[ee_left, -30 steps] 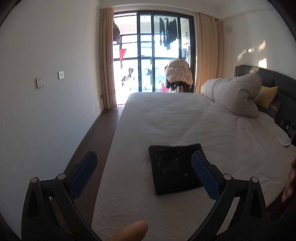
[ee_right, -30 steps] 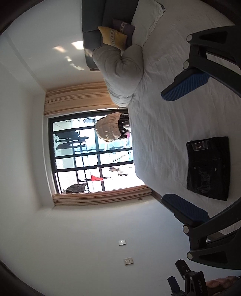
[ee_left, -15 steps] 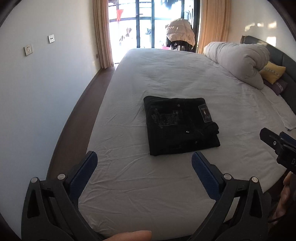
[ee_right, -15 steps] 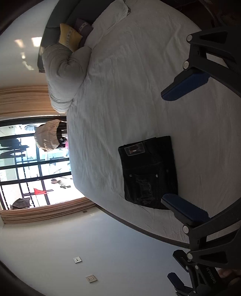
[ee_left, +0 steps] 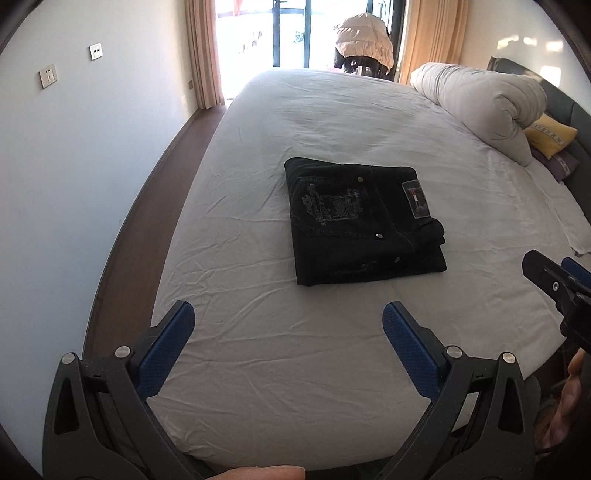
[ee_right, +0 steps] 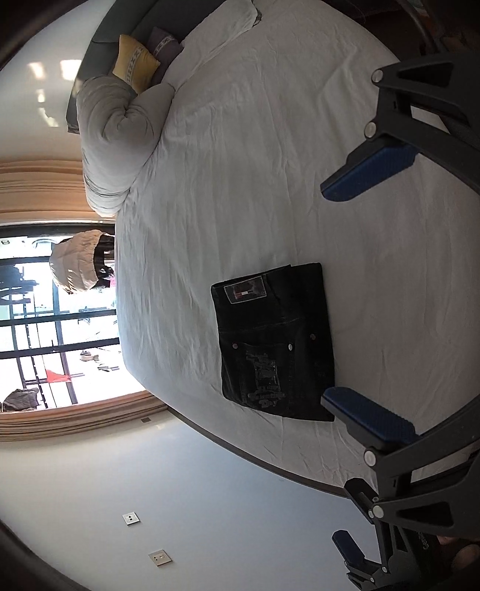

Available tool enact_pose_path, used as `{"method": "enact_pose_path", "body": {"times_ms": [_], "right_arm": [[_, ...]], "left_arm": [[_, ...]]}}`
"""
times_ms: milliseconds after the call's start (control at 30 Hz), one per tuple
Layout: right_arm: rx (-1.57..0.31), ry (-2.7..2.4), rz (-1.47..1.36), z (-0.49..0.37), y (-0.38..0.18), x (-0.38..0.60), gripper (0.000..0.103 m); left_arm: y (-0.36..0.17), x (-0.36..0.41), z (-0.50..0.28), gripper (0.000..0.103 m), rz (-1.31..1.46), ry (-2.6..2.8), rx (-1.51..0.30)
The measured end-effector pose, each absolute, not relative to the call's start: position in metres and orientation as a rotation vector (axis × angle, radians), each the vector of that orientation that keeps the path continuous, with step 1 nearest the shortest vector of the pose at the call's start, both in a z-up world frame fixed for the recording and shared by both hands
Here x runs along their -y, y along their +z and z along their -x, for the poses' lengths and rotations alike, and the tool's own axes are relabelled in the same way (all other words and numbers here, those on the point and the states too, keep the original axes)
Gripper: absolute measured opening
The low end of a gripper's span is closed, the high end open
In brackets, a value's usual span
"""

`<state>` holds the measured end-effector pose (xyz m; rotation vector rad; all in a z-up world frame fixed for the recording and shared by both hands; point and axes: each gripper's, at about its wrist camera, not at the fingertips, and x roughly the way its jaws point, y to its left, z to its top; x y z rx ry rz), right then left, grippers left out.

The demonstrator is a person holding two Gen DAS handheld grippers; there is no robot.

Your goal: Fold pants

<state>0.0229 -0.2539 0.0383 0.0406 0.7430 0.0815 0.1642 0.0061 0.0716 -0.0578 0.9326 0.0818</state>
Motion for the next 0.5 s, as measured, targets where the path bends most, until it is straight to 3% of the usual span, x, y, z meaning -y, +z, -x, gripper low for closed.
{"method": "enact_pose_path", "body": {"times_ms": [500], "right_arm": [[-0.779,0.100,-0.031,-0.0237,0.0295,0.2497,0.103]], "left_arm": [[0.0771,-0.0018,-0.1510,0.103,0.047,0.076,-0.954]]}}
